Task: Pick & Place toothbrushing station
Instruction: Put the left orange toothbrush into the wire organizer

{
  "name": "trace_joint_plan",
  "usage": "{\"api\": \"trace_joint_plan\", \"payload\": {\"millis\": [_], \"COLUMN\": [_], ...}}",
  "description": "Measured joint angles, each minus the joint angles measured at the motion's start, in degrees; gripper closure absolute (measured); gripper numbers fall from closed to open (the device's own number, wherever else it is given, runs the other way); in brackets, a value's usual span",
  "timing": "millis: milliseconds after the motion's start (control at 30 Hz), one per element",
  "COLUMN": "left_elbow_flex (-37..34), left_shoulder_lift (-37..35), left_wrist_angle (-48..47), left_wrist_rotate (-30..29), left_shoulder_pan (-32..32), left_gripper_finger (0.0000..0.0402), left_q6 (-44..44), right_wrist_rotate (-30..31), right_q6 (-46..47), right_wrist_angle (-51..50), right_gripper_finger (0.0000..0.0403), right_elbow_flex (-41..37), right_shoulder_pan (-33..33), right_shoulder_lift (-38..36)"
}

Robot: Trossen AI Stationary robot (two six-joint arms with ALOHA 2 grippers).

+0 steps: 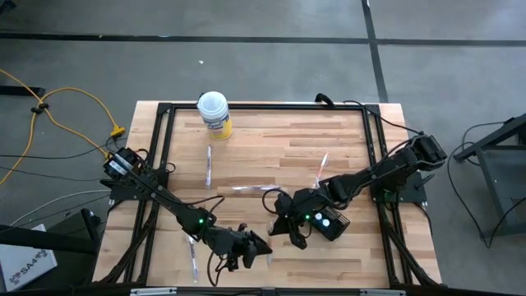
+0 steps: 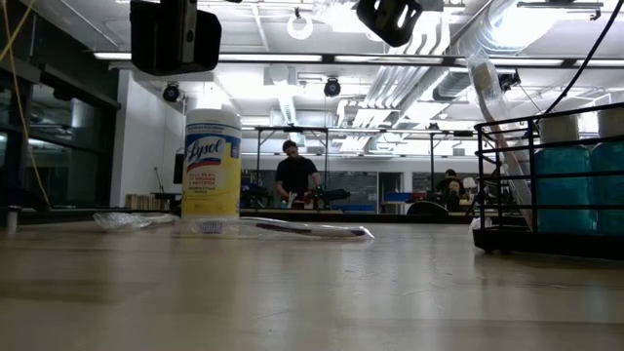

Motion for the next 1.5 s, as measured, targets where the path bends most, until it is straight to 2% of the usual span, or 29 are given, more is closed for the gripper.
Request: {"api": "trace_joint_plan", "payload": {"millis": [167, 700, 800, 1200, 1500], "left_elbow_flex": [0.0, 0.0, 0.0, 0.0, 0.0], "left_shoulder_lift": [0.0, 0.0, 0.0, 0.0, 0.0], "left_wrist_angle": [0.0, -0.2, -0.2, -0.2, -0.2], "left_wrist_rotate": [0.2, 0.4, 0.4, 0.0, -0.1], "left_shoulder_pan": [0.0, -1.4, -1.5, -1.7, -1.7], "left_gripper_finger": [0.0261, 0.0259, 0.0259, 0.0259, 0.0259], "left_q6": [-1.8, -4.3, -6.0, -13.6, -14.9], "right_wrist_rotate": [0.0, -0.7, 2.8, 23.4, 37.5], "right_q6": [0.2, 4.4, 4.1, -1.7, 4.3], "right_wrist_angle": [0.0, -1.9, -5.5, -21.9, -37.6], "right_gripper_finger": [0.0399, 0.0399, 0.0399, 0.0399, 0.0399], "right_elbow_flex": [0.0, 0.0, -0.1, 0.0, 0.0], "right_shoulder_pan": [0.0, 1.7, 1.8, 2.5, 8.3], "right_shoulder_lift": [0.0, -0.1, -1.9, -15.4, -25.0]}}
